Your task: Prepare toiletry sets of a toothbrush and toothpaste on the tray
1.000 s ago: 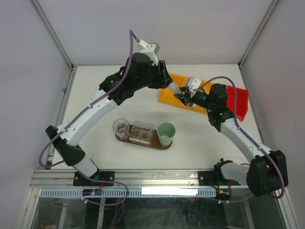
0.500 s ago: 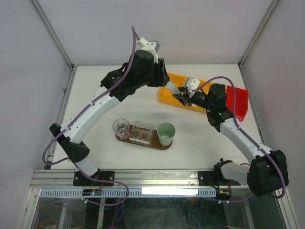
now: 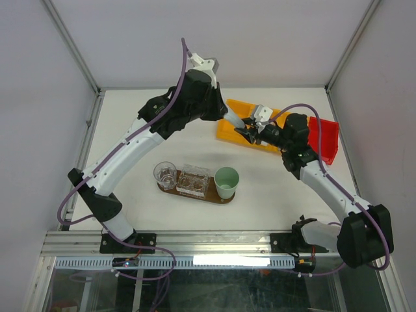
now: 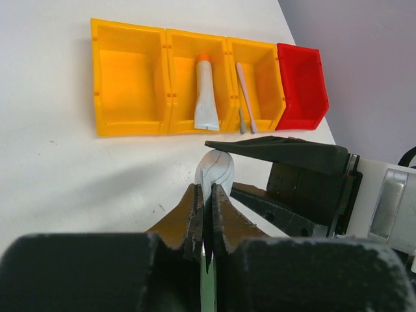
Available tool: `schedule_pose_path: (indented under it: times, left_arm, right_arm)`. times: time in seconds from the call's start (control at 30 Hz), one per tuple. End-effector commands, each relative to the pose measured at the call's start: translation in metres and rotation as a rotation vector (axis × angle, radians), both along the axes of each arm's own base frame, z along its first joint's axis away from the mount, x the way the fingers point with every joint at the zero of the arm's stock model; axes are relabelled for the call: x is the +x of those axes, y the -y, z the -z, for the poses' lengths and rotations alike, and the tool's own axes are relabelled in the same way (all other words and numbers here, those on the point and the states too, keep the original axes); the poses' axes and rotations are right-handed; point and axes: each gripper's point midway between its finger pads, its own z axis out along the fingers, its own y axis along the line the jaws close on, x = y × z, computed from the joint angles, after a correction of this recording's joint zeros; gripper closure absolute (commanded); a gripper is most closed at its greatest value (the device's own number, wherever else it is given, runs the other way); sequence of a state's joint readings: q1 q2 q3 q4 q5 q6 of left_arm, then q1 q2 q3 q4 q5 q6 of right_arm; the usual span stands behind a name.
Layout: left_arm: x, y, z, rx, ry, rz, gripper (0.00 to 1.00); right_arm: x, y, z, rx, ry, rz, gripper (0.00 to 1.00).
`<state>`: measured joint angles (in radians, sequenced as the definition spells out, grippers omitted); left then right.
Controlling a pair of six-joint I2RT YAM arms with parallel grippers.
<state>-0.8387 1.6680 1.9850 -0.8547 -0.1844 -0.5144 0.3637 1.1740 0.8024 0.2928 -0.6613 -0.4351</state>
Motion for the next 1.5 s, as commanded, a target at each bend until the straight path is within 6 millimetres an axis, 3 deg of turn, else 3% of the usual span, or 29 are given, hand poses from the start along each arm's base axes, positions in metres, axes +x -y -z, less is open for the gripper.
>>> schedule_pose_path:
  times: [0.0,0.07,0.1,0.13,0.17,0.33,0.5,0.73,0.87,1.07,1.47]
  left_arm:
    - [-0.008,-0.006,-0.023,-0.023,0.037,0.004,1.0]
    - [-0.011,-0.011,-0.025,-0.016,0.037,0.0,1.0]
    - [-0.012,-0.014,-0.026,-0.012,0.04,-0.005,1.0]
    - [-0.013,-0.017,-0.028,-0.007,0.044,-0.009,1.0]
    - [-0.014,-0.021,-0.028,0.003,0.045,-0.014,1.0]
    - [-0.022,-0.037,-0.03,0.055,0.04,-0.014,1.0]
    - [-0.037,-0.055,-0.024,0.11,0.004,-0.012,1.0]
    - [-0.058,-0.1,-0.008,0.246,-0.05,-0.068,1.0]
    - [-0.07,-0.118,-0.004,0.272,-0.065,-0.085,1.0]
    - [-0.084,-0.128,0.011,0.289,-0.106,-0.071,1.0]
    - [-0.087,-0.128,0.054,0.347,-0.184,-0.08,1.0]
  right_arm:
    - [0.002,-0.004,-0.035,0.038,0.075,-0.008,0.79]
    - [-0.001,-0.003,-0.032,0.031,0.057,-0.008,0.79]
    - [-0.024,-0.015,-0.029,0.164,-0.205,-0.074,0.79]
    - [-0.043,-0.022,-0.029,0.256,-0.42,-0.116,0.1]
    - [-0.048,-0.022,-0.03,0.256,-0.44,-0.123,0.01]
    - [-0.06,-0.014,-0.039,0.244,-0.476,-0.095,0.0]
    - [-0.054,0.007,-0.043,0.287,-0.556,0.108,0.0]
    - [-0.032,0.07,-0.036,0.247,-0.539,0.534,0.0]
    - [-0.028,0.094,-0.038,0.257,-0.484,0.657,0.0]
    - [-0.036,0.096,-0.051,0.288,-0.452,0.635,0.0]
    - [-0.046,0.109,-0.07,0.317,-0.377,0.666,0.0]
